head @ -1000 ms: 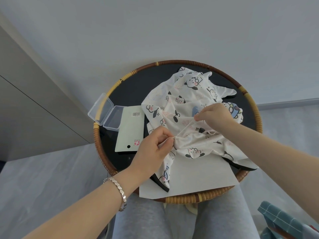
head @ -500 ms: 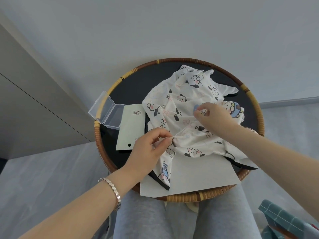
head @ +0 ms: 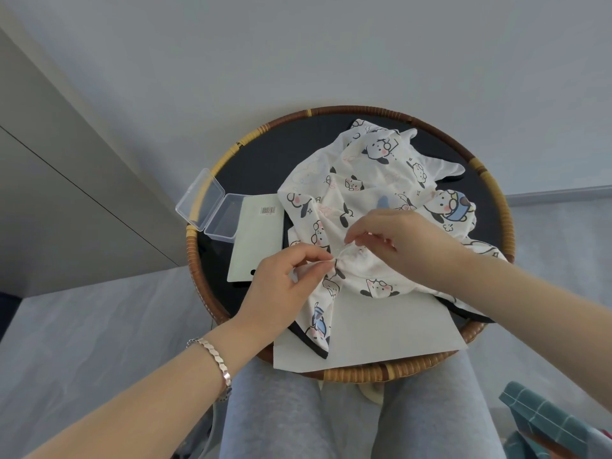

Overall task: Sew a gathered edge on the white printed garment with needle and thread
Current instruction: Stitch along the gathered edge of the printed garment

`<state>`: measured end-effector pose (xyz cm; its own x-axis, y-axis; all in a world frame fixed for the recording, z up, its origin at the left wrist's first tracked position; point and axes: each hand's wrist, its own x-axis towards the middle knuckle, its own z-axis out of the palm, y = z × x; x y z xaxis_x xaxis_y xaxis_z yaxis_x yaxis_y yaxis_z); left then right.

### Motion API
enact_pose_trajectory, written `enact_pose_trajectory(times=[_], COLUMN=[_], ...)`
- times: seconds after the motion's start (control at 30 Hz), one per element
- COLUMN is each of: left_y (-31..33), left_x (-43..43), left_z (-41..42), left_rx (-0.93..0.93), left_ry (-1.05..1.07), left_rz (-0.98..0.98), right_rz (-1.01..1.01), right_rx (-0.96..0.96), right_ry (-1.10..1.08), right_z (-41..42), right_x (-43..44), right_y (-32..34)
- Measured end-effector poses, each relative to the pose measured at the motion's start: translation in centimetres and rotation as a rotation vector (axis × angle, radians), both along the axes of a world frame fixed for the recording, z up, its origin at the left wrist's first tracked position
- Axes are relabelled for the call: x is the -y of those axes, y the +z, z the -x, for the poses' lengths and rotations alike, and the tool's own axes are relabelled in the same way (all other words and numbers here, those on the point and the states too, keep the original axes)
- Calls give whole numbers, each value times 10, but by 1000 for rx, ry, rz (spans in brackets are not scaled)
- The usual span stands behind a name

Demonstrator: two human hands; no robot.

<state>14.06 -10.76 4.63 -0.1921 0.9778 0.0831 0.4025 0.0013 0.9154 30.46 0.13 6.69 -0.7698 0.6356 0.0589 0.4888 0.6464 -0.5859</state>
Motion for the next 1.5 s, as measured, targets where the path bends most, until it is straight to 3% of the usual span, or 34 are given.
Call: enact_pose_trajectory(times=[1.1,1.5], left_y=[1,-4], left_x=[3,-1], left_z=[-1,0], left_rx=[-55,81], left_ry=[-10,7], left_rz=[-25,22], right_rz=[-57,49], right_rx=[-42,-135], right_ry=[85,103], right_z=[7,7], right_x=[1,4], right_y=[-1,-10])
